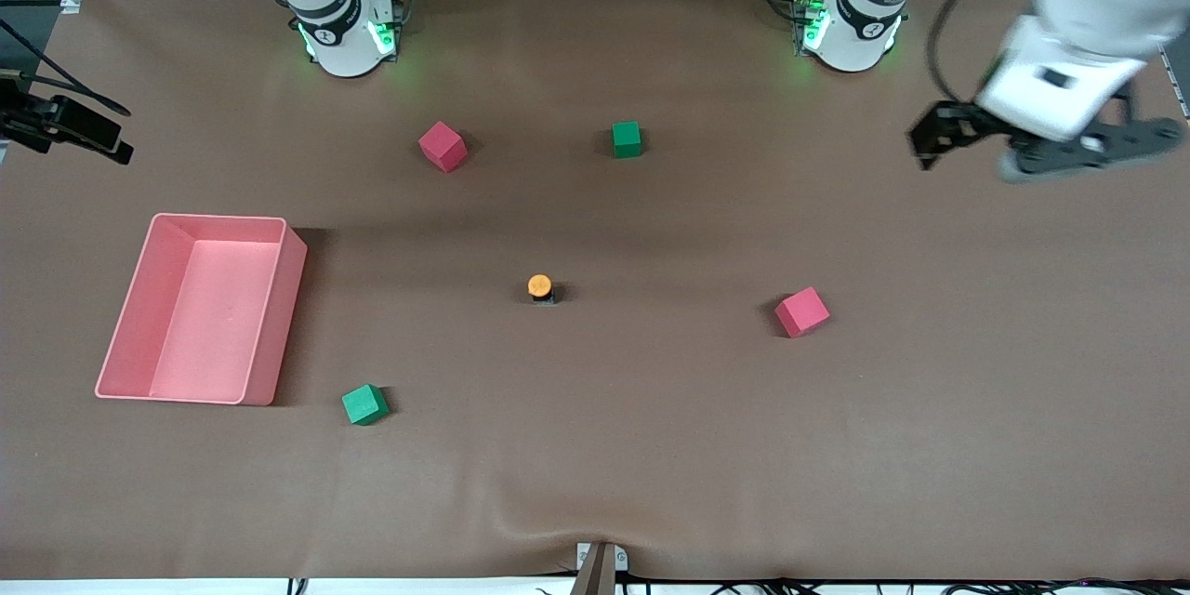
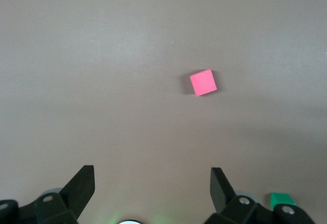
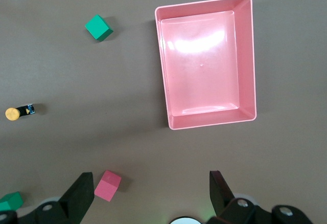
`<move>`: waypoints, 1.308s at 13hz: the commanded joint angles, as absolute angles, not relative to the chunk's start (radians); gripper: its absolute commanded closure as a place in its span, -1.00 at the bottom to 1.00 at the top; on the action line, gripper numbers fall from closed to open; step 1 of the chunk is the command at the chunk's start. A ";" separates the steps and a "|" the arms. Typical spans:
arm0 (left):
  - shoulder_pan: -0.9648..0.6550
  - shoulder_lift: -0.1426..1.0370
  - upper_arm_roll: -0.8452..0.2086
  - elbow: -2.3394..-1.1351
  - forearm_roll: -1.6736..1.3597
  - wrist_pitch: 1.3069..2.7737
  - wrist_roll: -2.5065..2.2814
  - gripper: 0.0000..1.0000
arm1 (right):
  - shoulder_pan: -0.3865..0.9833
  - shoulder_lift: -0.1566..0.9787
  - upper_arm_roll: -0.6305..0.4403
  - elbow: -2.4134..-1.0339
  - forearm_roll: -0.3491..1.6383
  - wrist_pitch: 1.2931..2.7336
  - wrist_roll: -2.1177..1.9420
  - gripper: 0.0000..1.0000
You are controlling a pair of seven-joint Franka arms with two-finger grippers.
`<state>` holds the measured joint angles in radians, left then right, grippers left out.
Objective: Place and upright button with both arms
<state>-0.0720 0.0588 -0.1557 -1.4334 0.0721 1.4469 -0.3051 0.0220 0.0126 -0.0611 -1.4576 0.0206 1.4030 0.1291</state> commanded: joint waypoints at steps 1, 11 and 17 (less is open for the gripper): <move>0.015 -0.018 -0.170 -1.511 0.029 1.434 -0.213 -1.00 | 0.018 0.015 -0.061 -1.445 0.034 1.391 0.118 -1.00; 0.129 -0.118 -0.170 -1.586 -0.035 1.434 -0.021 -1.00 | 0.020 0.014 -0.064 -1.445 0.034 1.390 0.118 -1.00; 0.123 -0.109 -0.173 -1.568 -0.026 1.434 -0.028 -1.00 | 0.021 0.012 -0.063 -1.445 0.034 1.391 0.118 -1.00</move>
<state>0.1243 -0.1049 -0.1703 -1.5792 -0.0301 1.4379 -0.0263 0.0220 0.0126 -0.0613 -1.4576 0.0206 1.4026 0.1289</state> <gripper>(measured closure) 0.000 0.000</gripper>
